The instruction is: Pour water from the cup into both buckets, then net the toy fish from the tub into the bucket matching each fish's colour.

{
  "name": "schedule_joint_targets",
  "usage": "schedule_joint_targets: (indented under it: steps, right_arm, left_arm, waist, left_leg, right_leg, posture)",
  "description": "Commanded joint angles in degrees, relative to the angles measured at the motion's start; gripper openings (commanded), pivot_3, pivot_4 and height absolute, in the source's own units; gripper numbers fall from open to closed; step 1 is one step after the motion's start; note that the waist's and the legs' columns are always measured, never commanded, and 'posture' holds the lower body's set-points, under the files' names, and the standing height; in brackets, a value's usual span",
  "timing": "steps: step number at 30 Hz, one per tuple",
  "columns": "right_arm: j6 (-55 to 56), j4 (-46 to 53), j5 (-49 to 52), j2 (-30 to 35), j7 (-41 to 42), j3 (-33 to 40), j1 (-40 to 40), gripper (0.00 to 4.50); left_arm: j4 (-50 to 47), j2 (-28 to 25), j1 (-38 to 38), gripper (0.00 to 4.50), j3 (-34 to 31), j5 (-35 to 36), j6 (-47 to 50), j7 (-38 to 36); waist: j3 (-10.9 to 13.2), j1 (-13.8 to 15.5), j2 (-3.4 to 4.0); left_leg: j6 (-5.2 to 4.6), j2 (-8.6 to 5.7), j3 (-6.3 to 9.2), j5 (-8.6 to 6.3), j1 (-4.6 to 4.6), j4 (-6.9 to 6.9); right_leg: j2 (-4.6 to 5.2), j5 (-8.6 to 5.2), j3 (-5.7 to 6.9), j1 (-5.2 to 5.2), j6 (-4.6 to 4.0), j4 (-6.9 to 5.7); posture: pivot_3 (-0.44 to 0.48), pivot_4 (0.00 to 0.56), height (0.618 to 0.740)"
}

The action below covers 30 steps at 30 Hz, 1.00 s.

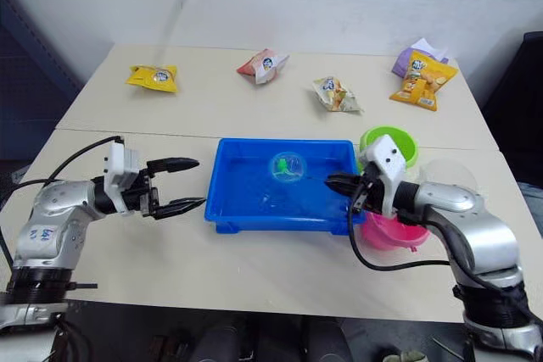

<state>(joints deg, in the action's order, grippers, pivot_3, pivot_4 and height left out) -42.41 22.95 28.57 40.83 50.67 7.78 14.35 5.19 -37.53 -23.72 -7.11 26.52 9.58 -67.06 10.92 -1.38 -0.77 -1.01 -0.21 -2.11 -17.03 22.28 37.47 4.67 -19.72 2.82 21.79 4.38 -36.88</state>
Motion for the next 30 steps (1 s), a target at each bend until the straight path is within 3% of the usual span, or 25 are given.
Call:
schedule_joint_targets:
  steps: [1, 11, 16, 23, 30]
  right_arm:
    - [0.8, 3.6, 3.9, 1.3, 0.7, 5.3, -1.7, 0.0]
    - [1.0, 7.2, 11.3, 6.4, 2.1, 21.1, -9.3, 0.0]
    - [5.2, 2.1, 8.1, 10.0, 2.2, 27.4, -10.7, 0.0]
    - [15.6, -10.3, 1.3, 11.1, 1.6, 25.4, -8.3, 0.0]
    - [43.0, -27.3, -16.3, 11.5, -1.8, 16.4, -4.8, 0.0]
  left_arm:
    - [-0.2, 1.2, -1.5, 4.49, 1.6, -0.1, -0.5, -0.5]
    - [4.1, 8.1, -5.4, 4.49, 5.7, -0.8, -3.6, -1.4]
    - [4.6, 8.5, -7.0, 4.49, 4.6, 0.0, -2.7, -0.9]
    - [7.5, 8.7, -7.8, 4.49, 4.9, -0.8, -3.9, -2.0]
    - [9.0, 8.3, -8.0, 4.49, 4.7, -0.9, -4.9, -2.8]
  waist:
    - [0.0, -0.2, 0.0]
    - [0.0, 1.1, 0.0]
    - [0.0, 1.4, 0.0]
    - [0.0, 1.3, 0.0]
    - [0.0, 1.3, 0.0]
  left_leg:
    - [0.0, 0.0, -0.02, 0.0, 0.0, 0.0]
    - [-0.02, 0.0, 0.0, -0.01, -0.06, 0.09]
    - [-0.02, 0.0, 0.0, -0.01, -0.08, 0.15]
    - [-0.01, 0.0, -0.02, 0.0, -0.1, 0.21]
    - [-0.01, 0.01, -0.06, 0.0, -0.1, 0.36]
  right_leg:
    - [0.0, 0.0, -0.02, 0.0, 0.01, -0.02]
    - [-0.02, 0.02, 0.01, -0.17, 0.04, 0.04]
    - [-0.04, 0.02, 0.02, -0.21, 0.04, 0.11]
    - [-0.09, 0.02, 0.01, -0.23, 0.05, 0.07]
    - [-0.1, 0.02, -0.02, -0.22, 0.05, 0.04]
  posture:
    - [0.0, 0.15, 0.74]
    - [0.0, 0.15, 0.74]
    - [0.0, 0.15, 0.74]
    - [0.0, 0.15, 0.74]
    - [0.0, 0.15, 0.74]
